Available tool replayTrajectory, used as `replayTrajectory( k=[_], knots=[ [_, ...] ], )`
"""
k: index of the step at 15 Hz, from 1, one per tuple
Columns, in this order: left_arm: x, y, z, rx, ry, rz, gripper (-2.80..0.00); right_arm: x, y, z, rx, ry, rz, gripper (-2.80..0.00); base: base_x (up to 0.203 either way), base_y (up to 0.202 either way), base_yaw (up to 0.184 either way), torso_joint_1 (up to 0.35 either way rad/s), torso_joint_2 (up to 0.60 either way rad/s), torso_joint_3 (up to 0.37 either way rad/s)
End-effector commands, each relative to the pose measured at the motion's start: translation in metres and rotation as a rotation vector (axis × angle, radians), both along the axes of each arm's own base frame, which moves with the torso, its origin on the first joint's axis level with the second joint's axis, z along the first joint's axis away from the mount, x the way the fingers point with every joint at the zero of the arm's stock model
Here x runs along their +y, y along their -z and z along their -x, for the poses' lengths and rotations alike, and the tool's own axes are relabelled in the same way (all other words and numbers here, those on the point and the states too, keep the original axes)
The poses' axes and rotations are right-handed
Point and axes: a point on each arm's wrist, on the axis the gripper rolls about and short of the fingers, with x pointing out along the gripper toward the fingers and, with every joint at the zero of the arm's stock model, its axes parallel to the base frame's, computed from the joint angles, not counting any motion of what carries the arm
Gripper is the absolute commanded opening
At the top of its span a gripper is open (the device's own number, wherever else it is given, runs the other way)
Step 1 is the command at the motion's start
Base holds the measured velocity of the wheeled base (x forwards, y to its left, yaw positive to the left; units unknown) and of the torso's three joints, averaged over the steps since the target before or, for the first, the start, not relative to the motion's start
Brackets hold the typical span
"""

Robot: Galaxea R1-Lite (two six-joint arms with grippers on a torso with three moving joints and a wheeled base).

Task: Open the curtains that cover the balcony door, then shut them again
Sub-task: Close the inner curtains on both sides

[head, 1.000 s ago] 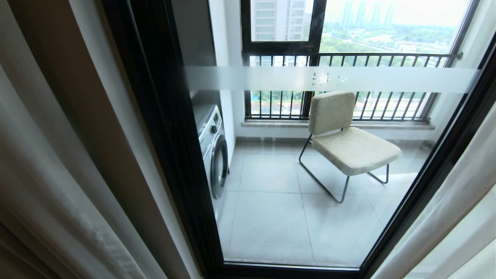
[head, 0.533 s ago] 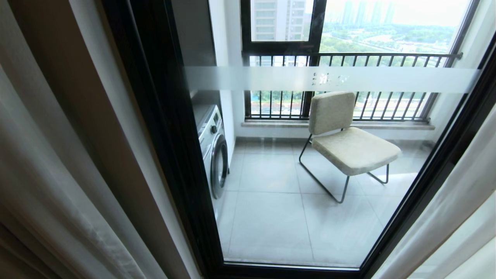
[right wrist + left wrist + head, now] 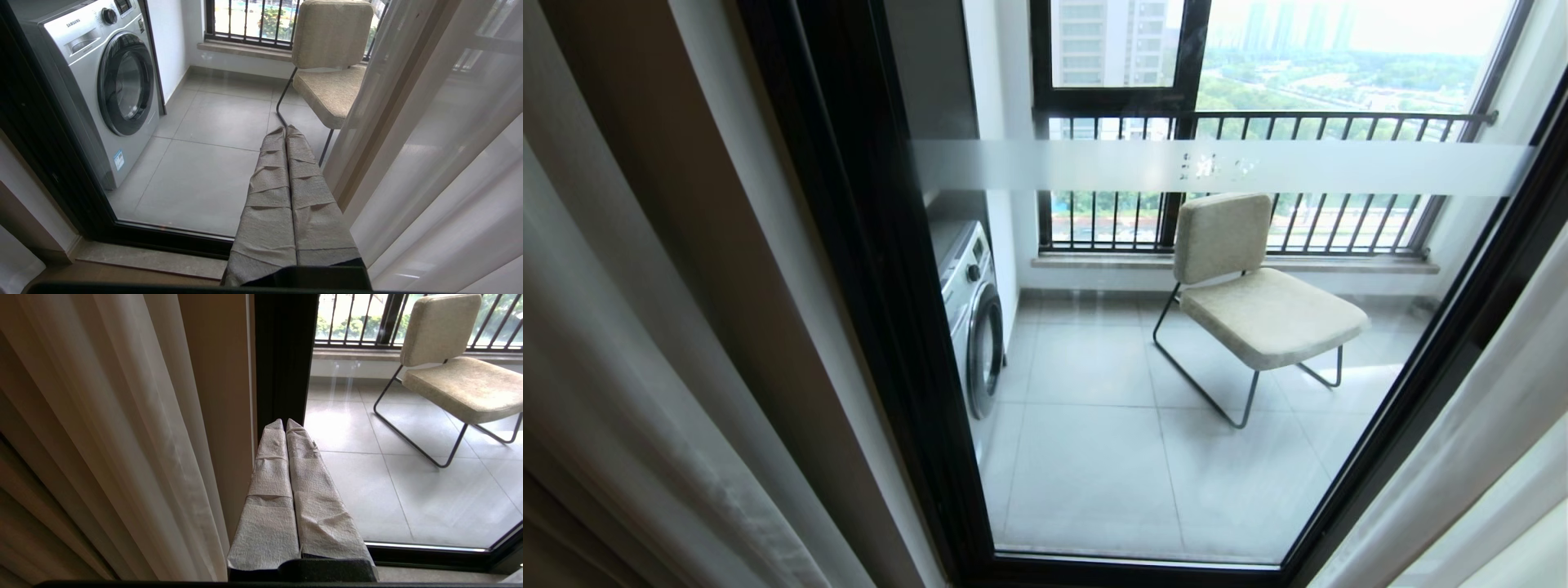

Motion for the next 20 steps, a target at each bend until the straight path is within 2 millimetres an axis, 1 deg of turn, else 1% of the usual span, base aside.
replayTrajectory(
  k=[1, 20],
  knots=[
    [0.0000, 0.0000, 0.0000, -0.001, 0.000, 0.000, -2.80, 0.0000, 0.0000, 0.0000, -0.001, 0.000, 0.001, -2.80, 0.000, 0.000, 0.000, 0.000, 0.00, 0.000],
    [0.0000, 0.0001, 0.0000, 0.001, 0.000, -0.001, -2.80, 0.0000, 0.0001, 0.0000, 0.000, 0.000, 0.001, -2.80, 0.000, 0.000, 0.000, 0.000, 0.00, 0.000]
  ],
)
